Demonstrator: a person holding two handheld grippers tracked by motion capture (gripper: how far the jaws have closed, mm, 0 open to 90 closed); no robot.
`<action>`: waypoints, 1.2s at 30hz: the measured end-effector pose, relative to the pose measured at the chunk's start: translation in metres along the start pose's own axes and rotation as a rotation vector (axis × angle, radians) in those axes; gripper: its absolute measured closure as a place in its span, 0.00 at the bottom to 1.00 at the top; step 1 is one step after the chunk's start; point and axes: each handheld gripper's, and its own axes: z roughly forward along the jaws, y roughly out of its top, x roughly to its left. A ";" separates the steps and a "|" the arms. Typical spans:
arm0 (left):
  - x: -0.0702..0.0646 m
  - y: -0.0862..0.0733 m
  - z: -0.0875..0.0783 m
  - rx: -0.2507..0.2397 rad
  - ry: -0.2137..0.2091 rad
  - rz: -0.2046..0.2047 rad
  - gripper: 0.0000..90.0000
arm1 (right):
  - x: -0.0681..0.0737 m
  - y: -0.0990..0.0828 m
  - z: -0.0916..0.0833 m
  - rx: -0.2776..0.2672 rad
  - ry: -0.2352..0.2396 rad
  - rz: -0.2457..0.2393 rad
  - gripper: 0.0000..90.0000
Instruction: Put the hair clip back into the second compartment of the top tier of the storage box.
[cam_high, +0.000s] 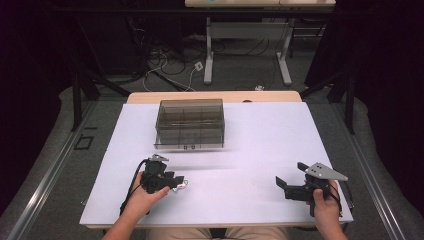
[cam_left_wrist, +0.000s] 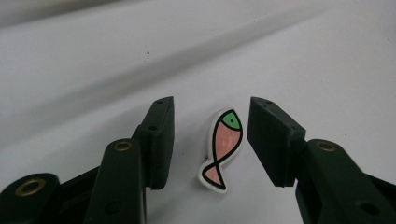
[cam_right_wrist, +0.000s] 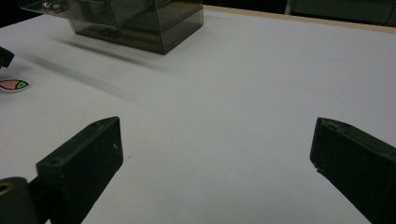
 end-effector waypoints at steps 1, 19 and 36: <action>0.000 0.000 0.001 0.000 -0.002 -0.009 0.58 | 0.000 0.000 0.001 -0.011 0.001 0.004 0.03; -0.002 -0.003 0.009 0.046 0.010 0.011 0.66 | 0.000 -0.001 0.001 -0.016 0.002 -0.004 0.03; -0.005 -0.004 0.014 0.088 -0.009 0.014 0.76 | 0.000 -0.001 0.002 -0.010 0.002 0.003 0.03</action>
